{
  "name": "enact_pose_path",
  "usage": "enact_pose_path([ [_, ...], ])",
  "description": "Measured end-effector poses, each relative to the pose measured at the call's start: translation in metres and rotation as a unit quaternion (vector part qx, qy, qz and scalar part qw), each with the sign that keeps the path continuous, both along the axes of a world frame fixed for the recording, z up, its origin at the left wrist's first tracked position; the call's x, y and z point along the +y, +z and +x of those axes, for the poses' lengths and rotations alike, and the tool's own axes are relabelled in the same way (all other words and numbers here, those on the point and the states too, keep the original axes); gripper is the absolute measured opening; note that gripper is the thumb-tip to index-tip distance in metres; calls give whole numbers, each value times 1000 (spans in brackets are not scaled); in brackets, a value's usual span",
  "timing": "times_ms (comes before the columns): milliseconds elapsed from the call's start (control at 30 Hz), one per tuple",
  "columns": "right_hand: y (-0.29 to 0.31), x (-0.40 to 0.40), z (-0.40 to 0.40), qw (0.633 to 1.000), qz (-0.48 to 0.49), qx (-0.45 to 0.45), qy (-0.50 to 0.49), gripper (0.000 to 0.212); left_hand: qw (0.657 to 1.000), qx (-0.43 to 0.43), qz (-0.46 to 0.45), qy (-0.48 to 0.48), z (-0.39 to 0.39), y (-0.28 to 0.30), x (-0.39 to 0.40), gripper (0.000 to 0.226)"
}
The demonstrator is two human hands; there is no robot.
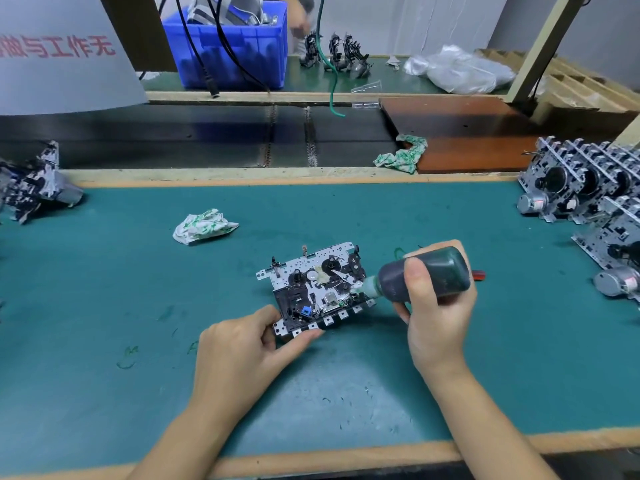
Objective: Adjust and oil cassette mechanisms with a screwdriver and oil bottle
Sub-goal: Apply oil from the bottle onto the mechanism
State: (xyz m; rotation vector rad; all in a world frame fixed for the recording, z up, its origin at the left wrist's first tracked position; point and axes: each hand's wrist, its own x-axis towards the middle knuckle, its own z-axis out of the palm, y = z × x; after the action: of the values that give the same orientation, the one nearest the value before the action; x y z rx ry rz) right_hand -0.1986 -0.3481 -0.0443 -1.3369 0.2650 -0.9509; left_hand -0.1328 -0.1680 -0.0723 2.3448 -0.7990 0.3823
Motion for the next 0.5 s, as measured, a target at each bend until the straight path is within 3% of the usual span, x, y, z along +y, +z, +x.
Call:
enact_pose_path([
  [133, 2, -4, 2, 998, 10, -67, -2, 14, 1000, 6, -7, -2, 0, 3, 0, 51],
  [267, 1, -16, 7, 998, -8, 32, -51, 31, 1000, 10, -30, -5, -2, 9, 0, 67],
  [500, -1, -49, 18, 976, -127, 176, 10, 43, 997, 5, -32, -70, -5, 40, -5, 70],
])
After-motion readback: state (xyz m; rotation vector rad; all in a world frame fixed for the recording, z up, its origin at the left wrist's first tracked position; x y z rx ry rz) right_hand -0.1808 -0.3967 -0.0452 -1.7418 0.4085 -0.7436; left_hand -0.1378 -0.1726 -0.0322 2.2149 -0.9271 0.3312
